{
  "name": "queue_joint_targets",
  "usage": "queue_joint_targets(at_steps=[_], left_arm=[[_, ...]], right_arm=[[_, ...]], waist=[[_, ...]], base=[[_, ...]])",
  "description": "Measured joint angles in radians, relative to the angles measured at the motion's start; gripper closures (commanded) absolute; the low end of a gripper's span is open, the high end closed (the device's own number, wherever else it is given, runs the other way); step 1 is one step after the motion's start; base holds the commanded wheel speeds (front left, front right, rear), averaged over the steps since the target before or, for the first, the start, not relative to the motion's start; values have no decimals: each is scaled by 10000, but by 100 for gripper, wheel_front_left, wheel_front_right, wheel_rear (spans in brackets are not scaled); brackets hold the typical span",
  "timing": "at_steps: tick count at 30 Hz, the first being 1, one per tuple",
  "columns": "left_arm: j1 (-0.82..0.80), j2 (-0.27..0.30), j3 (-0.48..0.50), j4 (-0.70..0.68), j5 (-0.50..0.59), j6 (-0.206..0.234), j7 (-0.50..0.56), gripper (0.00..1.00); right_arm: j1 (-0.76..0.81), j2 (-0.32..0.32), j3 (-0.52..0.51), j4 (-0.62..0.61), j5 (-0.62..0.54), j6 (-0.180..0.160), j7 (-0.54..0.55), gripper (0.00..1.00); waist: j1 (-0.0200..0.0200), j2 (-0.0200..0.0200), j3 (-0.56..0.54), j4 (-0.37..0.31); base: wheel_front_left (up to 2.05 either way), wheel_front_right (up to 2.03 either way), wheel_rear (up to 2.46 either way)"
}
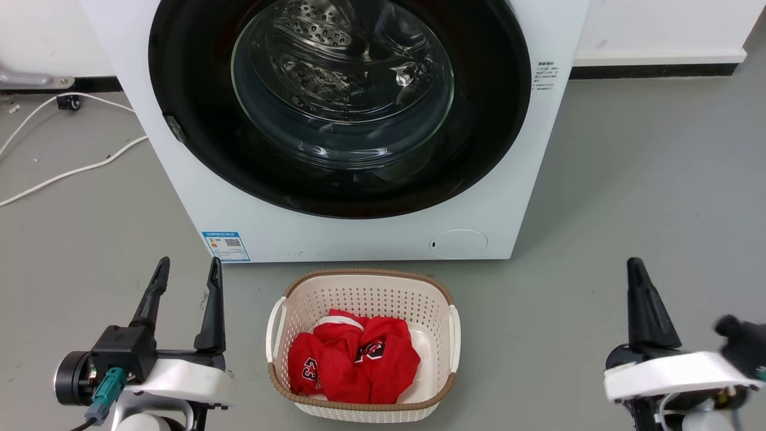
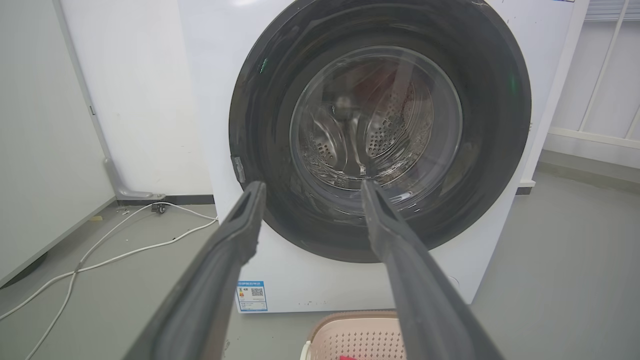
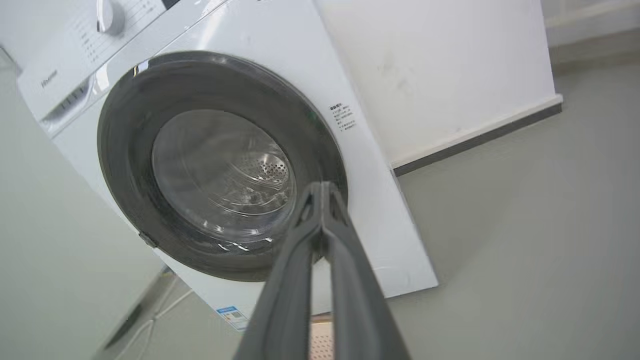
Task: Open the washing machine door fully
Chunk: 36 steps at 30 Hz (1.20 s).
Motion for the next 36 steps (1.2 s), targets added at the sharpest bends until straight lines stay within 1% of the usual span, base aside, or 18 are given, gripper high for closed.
queue_joint_targets(at_steps=[1, 3, 4, 7, 8, 10, 11, 14, 22, 25, 30, 34, 36], left_arm=[[0, 0, 2, 4, 0, 0, 0, 0], [0, -4, 15, 10, 0, 0, 0, 0], [0, -10, 13, 10, 0, 0, 0, 0], [-10, -19, 46, 2, -8, 0, 0, 0], [-14, -19, 58, 0, -17, 0, 0, 0], [-64, -21, 73, -21, -31, 0, 0, 0], [-120, -23, 77, -56, -31, 0, 0, 0], [-331, -13, 75, -142, -54, 0, 0, 0], [-1051, 192, 61, -401, -307, -13, -2, 0], [-1331, 255, -8, -435, -391, -13, -2, 0], [-1772, 291, -151, -541, -489, -13, -2, 0], [-2047, 326, -272, -633, -564, -13, -2, 0], [-2161, 347, -322, -713, -600, -13, -2, 0]], right_arm=[[-54, 0, 121, 134, 1605, -2, -63, 100], [-112, 6, 316, 368, 3841, -2, -157, 100], [-199, 17, 382, 435, 5158, -2, -180, 100], [-623, 33, -19, 462, 8238, -2, -203, 100], [-764, 29, -182, 516, 8984, -2, -203, 100], [-1063, 35, -466, 658, 10055, -2, -207, 100], [-1287, 33, -612, 775, 10391, -2, -209, 100], [-2089, 23, -897, 1243, 10886, -4, -211, 100], [-4878, -67, -1129, 2368, 11319, -2, -105, 100], [-6057, -631, -1195, 2957, 11311, -4, 221, 100], [-8141, -1444, -886, 4167, 10943, -2, 1058, 100], [-9779, -1931, -426, 5396, 10717, -2, 2311, 100], [-10577, -2025, -121, 6034, 10567, -4, 2974, 100]], waist=[[0, 0, -4, -4], [0, 0, -2, -10], [0, 0, 5, -13], [0, 0, 60, -33], [0, 0, 87, -39], [0, 0, 168, -52], [0, 0, 231, -56], [0, 0, 476, -58], [0, 0, 1439, 27], [1, 0, 1832, 105], [1, 0, 2444, 315], [1, 0, 2872, 477], [2, 0, 3064, 540]], base=[[0, 0, 0], [0, 0, 0], [0, 0, 0], [0, 0, 0], [0, 0, 0], [0, 0, 0], [0, 0, 0], [0, 0, 0], [0, 0, 0], [0, 0, 0], [0, 0, 0], [0, 0, 0], [0, 0, 0]])
